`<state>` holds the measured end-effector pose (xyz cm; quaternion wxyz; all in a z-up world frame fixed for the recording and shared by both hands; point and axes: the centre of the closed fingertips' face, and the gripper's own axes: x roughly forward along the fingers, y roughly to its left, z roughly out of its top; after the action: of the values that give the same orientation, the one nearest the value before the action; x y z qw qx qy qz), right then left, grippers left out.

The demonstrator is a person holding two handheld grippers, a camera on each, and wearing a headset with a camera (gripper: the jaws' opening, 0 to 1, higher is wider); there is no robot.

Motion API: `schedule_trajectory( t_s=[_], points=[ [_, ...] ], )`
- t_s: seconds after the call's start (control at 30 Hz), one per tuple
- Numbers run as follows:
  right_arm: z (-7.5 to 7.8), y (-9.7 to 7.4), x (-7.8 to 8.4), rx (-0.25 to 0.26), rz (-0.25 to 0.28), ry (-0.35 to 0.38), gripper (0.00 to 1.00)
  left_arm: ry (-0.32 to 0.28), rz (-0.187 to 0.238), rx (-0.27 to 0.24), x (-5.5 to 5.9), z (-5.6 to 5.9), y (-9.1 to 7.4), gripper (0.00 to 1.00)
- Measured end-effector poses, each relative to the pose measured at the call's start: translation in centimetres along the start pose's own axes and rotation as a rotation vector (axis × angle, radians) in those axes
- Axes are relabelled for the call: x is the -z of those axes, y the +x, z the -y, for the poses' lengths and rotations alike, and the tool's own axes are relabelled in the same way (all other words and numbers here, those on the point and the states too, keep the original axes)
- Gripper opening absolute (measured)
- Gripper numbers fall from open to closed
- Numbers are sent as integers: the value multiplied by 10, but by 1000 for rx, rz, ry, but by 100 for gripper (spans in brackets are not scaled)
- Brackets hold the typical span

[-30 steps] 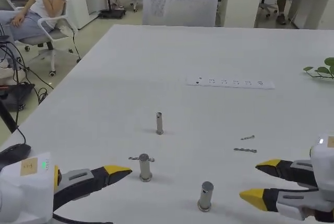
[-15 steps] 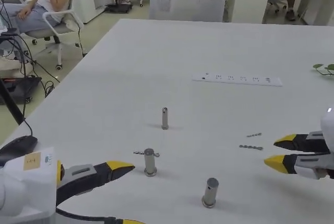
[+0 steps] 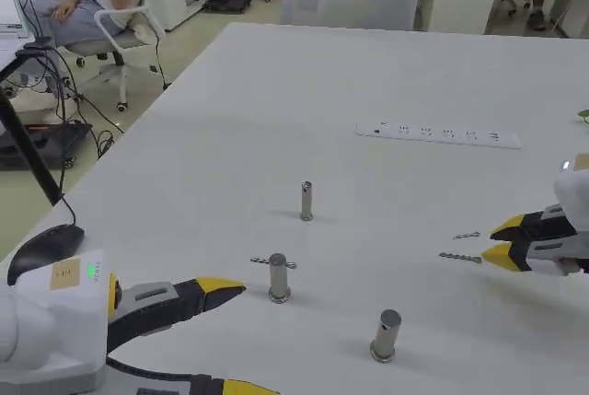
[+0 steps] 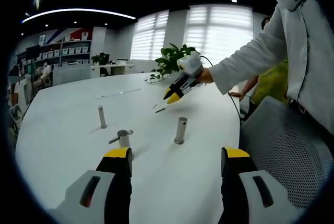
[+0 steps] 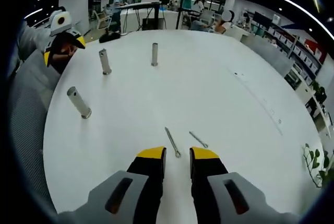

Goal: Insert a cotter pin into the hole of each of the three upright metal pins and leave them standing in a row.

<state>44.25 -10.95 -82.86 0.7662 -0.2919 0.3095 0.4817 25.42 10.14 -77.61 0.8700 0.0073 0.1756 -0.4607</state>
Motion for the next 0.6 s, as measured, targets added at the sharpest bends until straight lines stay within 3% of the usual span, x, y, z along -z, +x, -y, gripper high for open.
schedule_trajectory(
  t_s=[0.6],
  points=[
    [-5, 22, 12, -140, -120, -65, 15, -6, -8, -14, 4, -2, -7, 69]
  ],
)
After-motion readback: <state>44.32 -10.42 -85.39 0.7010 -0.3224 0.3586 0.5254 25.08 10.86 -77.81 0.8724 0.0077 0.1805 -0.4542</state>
